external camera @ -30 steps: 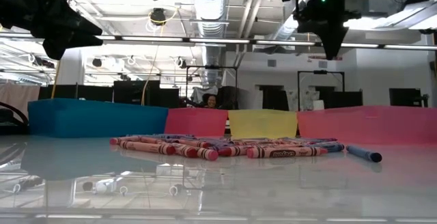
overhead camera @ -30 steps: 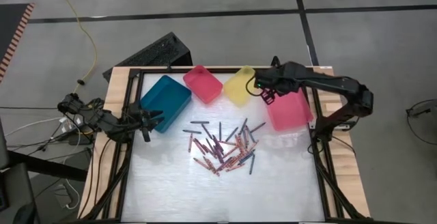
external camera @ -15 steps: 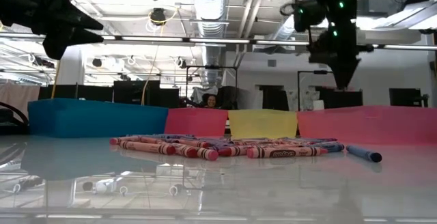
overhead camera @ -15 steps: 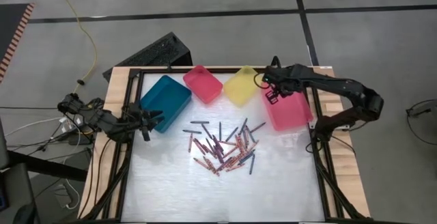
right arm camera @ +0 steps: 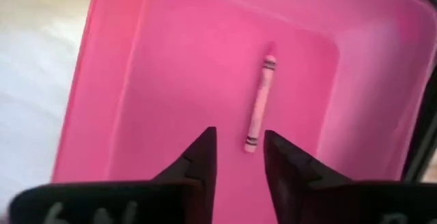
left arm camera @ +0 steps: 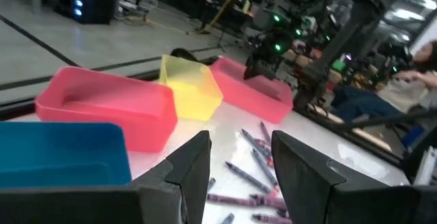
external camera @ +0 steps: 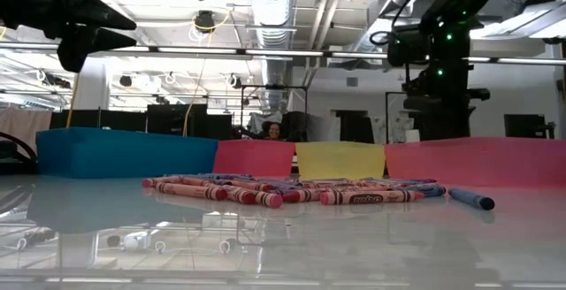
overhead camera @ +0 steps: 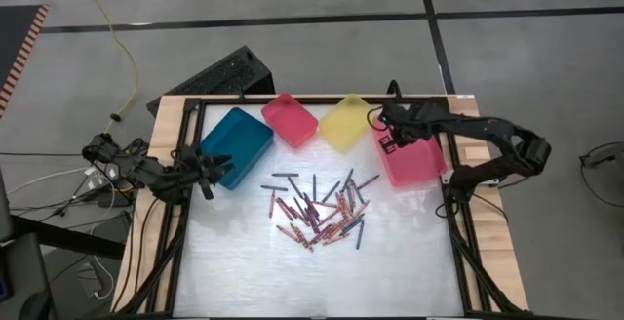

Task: Sort crayons
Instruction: Put the violet crayon into the left pink bin

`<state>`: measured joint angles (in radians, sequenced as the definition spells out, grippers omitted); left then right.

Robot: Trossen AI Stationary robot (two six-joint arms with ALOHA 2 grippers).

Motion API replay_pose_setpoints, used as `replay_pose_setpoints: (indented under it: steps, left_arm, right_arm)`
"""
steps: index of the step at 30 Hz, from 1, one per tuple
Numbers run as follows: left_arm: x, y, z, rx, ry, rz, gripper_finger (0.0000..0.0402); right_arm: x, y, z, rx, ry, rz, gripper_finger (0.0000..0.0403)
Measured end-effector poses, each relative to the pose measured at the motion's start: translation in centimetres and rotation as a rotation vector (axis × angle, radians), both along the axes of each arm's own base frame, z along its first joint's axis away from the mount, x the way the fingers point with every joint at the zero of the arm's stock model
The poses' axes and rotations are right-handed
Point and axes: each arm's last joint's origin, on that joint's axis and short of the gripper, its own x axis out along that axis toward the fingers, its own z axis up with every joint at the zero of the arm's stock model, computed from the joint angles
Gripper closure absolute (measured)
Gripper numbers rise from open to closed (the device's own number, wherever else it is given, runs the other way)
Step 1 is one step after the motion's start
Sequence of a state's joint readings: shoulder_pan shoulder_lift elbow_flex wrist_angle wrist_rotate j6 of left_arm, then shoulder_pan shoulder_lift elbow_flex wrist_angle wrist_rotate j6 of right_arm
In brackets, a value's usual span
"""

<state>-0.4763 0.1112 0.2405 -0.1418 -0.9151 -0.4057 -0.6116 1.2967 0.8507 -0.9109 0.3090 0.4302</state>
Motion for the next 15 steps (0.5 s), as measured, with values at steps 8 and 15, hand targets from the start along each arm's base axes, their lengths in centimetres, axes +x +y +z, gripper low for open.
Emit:
replay_pose_setpoints:
  steps: [8, 15]
  left_arm:
    - [0.0, 0.1, 0.0, 0.01, 0.003, 0.033, 0.0256]
    - [0.0, 0.0, 0.0, 0.054, 0.024, 0.005, 0.0256]
  right_arm:
    - [2.8, 1.5, 4.1, 0.029, -0.28, 0.329, 0.0245]
    - [6.3, 7.4, 5.3, 0.019, -0.352, 0.84, 0.0248]
